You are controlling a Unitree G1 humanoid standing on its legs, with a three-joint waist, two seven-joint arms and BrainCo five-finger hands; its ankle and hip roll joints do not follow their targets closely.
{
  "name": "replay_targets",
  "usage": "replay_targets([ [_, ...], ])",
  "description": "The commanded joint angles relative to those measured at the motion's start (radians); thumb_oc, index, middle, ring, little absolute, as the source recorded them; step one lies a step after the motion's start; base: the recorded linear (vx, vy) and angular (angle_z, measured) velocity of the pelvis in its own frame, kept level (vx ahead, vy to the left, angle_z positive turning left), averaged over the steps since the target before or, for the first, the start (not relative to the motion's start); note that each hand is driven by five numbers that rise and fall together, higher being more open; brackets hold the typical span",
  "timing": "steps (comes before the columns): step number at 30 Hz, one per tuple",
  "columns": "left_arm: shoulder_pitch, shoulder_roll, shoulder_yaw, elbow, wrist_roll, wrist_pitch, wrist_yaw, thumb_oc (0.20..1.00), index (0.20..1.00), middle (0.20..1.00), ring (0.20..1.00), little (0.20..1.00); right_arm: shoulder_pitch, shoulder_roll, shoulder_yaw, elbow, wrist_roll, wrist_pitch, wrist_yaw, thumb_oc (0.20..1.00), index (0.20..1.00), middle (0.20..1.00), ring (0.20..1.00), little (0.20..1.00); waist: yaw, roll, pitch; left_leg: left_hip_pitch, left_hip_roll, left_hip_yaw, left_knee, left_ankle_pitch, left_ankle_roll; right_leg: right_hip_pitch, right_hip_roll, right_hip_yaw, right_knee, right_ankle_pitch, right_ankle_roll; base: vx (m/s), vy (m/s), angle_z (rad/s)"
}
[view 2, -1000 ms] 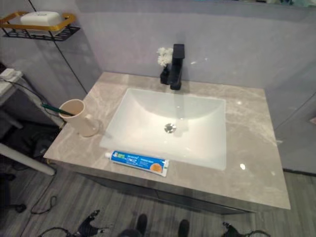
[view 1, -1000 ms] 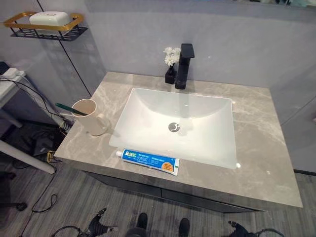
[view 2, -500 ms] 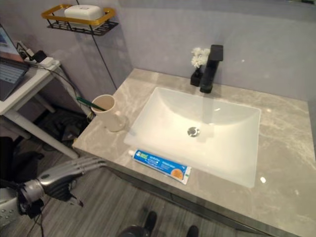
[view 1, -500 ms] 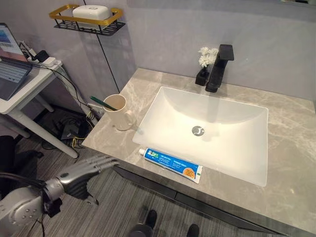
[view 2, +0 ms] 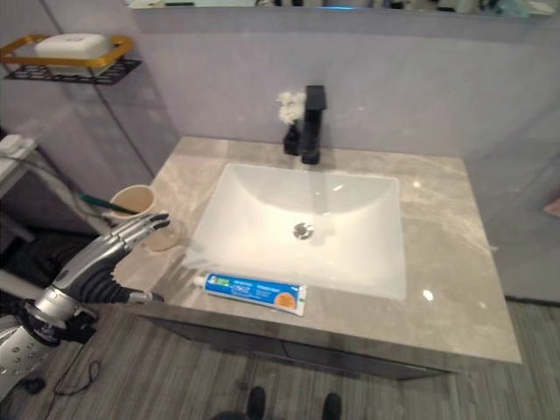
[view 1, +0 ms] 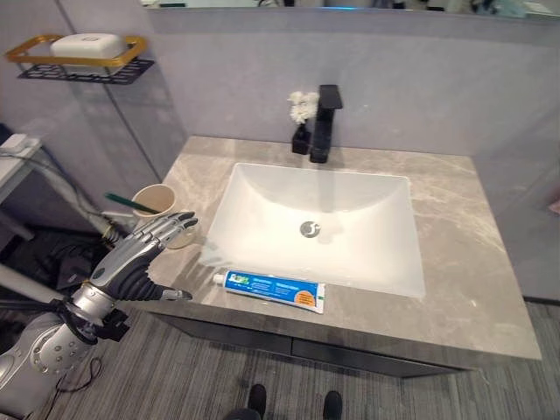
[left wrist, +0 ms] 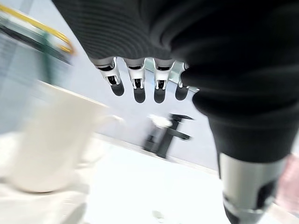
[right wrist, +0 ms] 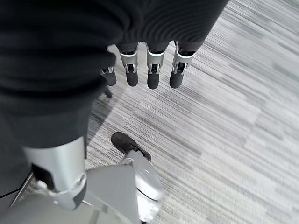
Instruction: Put brush and paste in cup on sink, flatten towel.
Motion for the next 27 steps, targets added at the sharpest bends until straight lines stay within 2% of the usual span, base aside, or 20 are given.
replay_targets([
  [1, -0.035, -0.007, 0.006, 0.016, -0.048, -0.003, 0.008, 1.0, 1.0, 1.0, 1.0, 1.0, 0.008, 0.004, 0.025, -0.004, 0.017, 0.004, 0.014, 1.0, 1.0, 1.0, 1.0, 1.0, -0.002, -0.034, -0.019, -0.035, -0.014, 0.01, 0.004, -0.014, -0.009, -0.026, -0.056, 0.053, 0.015, 0.024, 0.092, 0.01, 0.017, -0.33],
  [13, -0.034, -0.031, -0.064, 0.029, -0.072, 0.011, -0.042, 1.0, 1.0, 1.0, 1.0, 1.0, 0.014, 0.009, 0.012, -0.006, 0.031, 0.005, 0.009, 1.0, 1.0, 1.0, 1.0, 1.0, -0.021, -0.026, -0.013, -0.038, -0.005, 0.041, 0.004, -0.018, -0.007, -0.056, -0.046, 0.094, 0.011, 0.033, 0.095, 0.0, 0.004, -0.15],
  [17, -0.021, -0.002, -0.122, 0.027, -0.073, 0.014, -0.094, 1.0, 1.0, 1.0, 1.0, 1.0, 0.009, -0.001, 0.006, -0.013, 0.036, 0.0, 0.003, 1.0, 1.0, 1.0, 1.0, 1.0, -0.027, -0.024, -0.014, -0.037, -0.002, 0.045, 0.004, -0.019, -0.008, -0.053, -0.042, 0.096, 0.011, 0.03, 0.094, 0.0, -0.002, -0.02],
  [27, -0.053, 0.012, -0.235, 0.051, -0.062, 0.026, -0.141, 1.0, 1.0, 1.0, 1.0, 1.0, 0.002, -0.015, 0.007, -0.021, 0.046, -0.004, -0.015, 1.0, 1.0, 1.0, 1.0, 1.0, -0.034, -0.026, -0.01, -0.045, 0.01, 0.039, 0.004, -0.017, -0.012, -0.059, -0.036, 0.09, 0.008, 0.027, 0.093, 0.0, 0.0, 0.0],
])
